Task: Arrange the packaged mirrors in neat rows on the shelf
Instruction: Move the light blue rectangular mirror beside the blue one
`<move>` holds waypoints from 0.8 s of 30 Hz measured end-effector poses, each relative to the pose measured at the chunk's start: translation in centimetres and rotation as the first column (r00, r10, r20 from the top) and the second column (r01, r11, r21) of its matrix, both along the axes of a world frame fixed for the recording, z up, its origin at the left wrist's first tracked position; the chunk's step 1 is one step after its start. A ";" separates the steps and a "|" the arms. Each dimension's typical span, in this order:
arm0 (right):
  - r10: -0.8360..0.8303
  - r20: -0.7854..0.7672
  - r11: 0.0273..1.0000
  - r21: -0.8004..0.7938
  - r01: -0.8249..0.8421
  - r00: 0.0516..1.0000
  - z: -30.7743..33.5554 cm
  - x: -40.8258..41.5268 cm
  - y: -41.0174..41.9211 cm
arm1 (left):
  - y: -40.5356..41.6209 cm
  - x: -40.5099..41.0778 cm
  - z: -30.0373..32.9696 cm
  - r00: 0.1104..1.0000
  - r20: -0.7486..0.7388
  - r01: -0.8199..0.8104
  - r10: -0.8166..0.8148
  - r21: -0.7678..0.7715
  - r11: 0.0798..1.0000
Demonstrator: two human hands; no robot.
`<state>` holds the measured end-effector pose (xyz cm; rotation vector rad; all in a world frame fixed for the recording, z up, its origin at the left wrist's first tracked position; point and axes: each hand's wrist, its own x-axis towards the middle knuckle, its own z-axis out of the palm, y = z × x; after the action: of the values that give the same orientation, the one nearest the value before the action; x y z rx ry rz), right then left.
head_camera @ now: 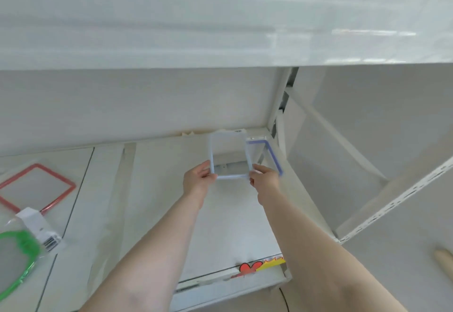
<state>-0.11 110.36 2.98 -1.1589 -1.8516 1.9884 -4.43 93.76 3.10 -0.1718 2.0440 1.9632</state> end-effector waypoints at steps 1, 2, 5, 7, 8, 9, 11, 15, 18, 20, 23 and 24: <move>0.002 -0.012 1.000 0.007 -0.002 1.000 -0.7 -0.8 0.3 | 0.5 -0.4 -0.6 0.999 0.002 -0.041 0.041 0.020 0.999; 0.006 -0.017 1.000 0.017 -0.005 1.000 -1.4 -1.5 0.6 | 1.0 -0.8 -1.3 0.997 0.006 -0.075 0.075 0.039 0.996; 0.026 0.010 0.997 0.076 -0.027 1.000 -3.4 -3.3 1.5 | 2.2 -1.9 -3.2 0.989 0.019 -0.147 0.146 0.053 0.988; 0.037 0.035 0.993 0.113 -0.041 0.999 -4.9 -4.2 1.9 | 2.5 -2.4 -4.4 0.984 0.019 -0.177 0.176 0.043 0.983; 0.050 0.050 0.988 0.142 -0.057 0.998 -5.6 -4.5 1.9 | 2.6 -2.6 -4.9 0.983 0.023 -0.184 0.184 0.026 0.983; 0.065 0.062 0.981 0.180 -0.076 0.996 -6.4 -4.7 1.8 | 2.6 -2.7 -5.4 0.982 0.025 -0.188 0.188 0.001 0.982; 0.089 0.088 0.960 0.258 -0.109 0.992 -7.4 -4.9 1.4 | 2.3 -3.0 -6.3 0.983 0.019 -0.182 0.183 -0.041 0.982; 0.095 0.122 0.909 0.394 -0.136 0.988 -7.4 -4.7 1.2 | 2.1 -2.9 -7.1 0.989 -0.028 -0.149 0.147 -0.159 0.976; 0.107 0.169 0.873 0.456 -0.174 0.980 -7.3 -4.4 1.3 | 2.1 -2.3 -6.8 0.990 -0.088 -0.133 0.114 -0.242 0.961; 0.117 0.194 0.856 0.478 -0.199 0.974 -7.1 -4.0 1.4 | 2.2 -2.1 -6.7 0.988 -0.137 -0.116 0.077 -0.301 0.947; 0.128 0.201 0.844 0.492 -0.214 0.971 -7.2 -3.6 1.8 | 2.2 -2.1 -7.4 0.982 -0.186 -0.101 0.024 -0.420 0.902; 0.127 0.193 0.844 0.495 -0.209 0.973 -7.2 -3.6 1.9 | 2.3 -1.9 -7.4 0.980 -0.199 -0.114 0.022 -0.461 0.880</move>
<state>-3.69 112.22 -4.23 -1.0286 -2.4327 1.3525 -6.35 96.06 -4.33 -0.1674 2.6496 1.5268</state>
